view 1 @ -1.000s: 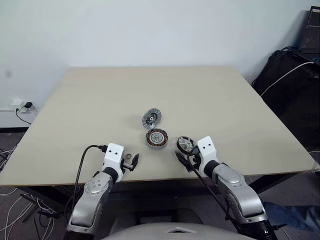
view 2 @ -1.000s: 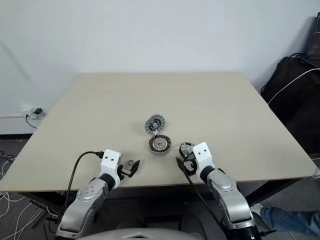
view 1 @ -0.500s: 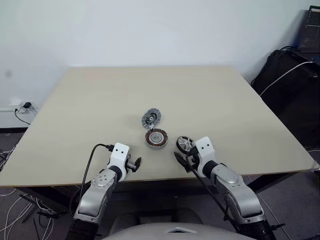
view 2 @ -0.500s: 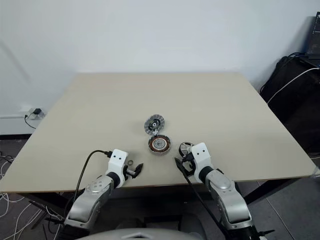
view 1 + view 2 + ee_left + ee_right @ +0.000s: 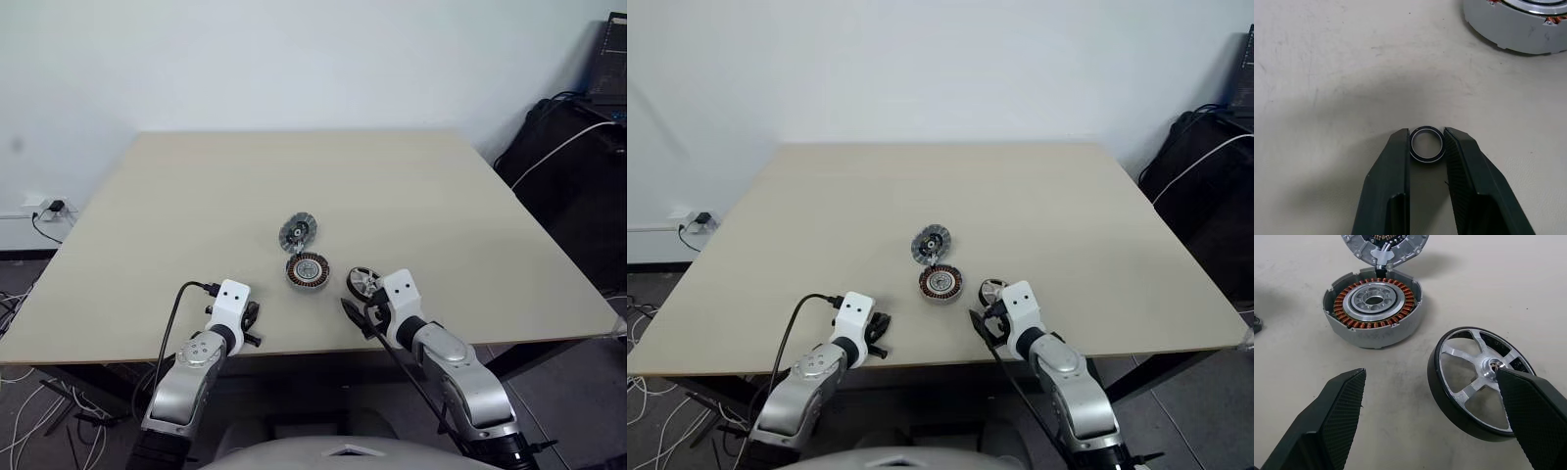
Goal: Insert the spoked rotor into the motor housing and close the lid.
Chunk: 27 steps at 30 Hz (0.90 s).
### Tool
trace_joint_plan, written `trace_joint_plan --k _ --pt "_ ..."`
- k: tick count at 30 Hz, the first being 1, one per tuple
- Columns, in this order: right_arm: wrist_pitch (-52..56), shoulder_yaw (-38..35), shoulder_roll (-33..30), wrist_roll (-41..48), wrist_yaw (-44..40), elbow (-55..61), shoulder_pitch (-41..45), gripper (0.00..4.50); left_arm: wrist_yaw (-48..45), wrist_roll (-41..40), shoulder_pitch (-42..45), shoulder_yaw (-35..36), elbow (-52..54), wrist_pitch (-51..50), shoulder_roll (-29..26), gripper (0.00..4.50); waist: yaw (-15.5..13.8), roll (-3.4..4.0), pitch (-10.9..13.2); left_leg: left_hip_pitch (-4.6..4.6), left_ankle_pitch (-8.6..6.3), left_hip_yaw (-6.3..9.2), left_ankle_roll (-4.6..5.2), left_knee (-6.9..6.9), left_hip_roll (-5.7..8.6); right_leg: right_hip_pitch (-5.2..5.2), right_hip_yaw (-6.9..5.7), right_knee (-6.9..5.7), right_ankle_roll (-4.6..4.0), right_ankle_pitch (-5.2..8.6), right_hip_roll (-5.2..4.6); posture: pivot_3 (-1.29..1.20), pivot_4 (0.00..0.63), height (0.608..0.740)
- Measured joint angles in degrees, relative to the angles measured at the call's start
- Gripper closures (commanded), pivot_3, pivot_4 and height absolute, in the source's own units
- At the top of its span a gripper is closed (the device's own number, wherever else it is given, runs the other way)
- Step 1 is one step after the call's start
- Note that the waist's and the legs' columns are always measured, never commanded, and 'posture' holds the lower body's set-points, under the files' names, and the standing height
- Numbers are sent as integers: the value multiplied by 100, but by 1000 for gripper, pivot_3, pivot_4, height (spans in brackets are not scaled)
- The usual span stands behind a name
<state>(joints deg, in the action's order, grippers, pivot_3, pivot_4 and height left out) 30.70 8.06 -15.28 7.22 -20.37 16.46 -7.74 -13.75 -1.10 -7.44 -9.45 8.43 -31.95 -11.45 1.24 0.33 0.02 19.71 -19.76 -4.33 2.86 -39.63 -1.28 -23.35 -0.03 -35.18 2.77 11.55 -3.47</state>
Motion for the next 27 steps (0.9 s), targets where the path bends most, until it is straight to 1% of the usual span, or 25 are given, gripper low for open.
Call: trace_joint_plan --k 6,9,14,20,22,27 --pt "4 3 0 1 16 0 1 0 -79 -62 19 -47 115 8 149 3832 -4 -12 8 5 0 1 0 0 0 -3 0 0 0 0 0 0 0 740" --pt "4 8 6 2 23 0 11 0 -232 -227 261 -51 147 132 264 3832 -11 -16 10 6 1 1 -1 -2 1 -3 0 0 0 -1 0 0 0 740" --pt "3 22 26 1 30 -2 21 0 -436 -230 827 -258 23 300 319 3832 -3 -14 10 6 1 1 -2 -1 3 -2 0 1 1 -1 3 0 0 740" --pt "0 52 48 1 38 -7 24 0 -458 -115 1498 -386 -829 543 483 3832 -4 -16 10 6 5 3 -7 -2 7 4 0 7 8 -6 3 0 0 740" --pt "-2 57 58 1 42 -7 24 0 -439 -46 1748 -431 -1287 675 563 3832 -7 -17 11 8 6 4 -8 -2 8 4 0 10 11 -7 3 0 0 740" --pt "-7 58 94 0 75 -6 24 0 -427 78 2134 -483 -2062 980 717 3832 -7 -18 12 12 12 4 -19 -2 9 3 0 16 13 -9 3 0 0 740"
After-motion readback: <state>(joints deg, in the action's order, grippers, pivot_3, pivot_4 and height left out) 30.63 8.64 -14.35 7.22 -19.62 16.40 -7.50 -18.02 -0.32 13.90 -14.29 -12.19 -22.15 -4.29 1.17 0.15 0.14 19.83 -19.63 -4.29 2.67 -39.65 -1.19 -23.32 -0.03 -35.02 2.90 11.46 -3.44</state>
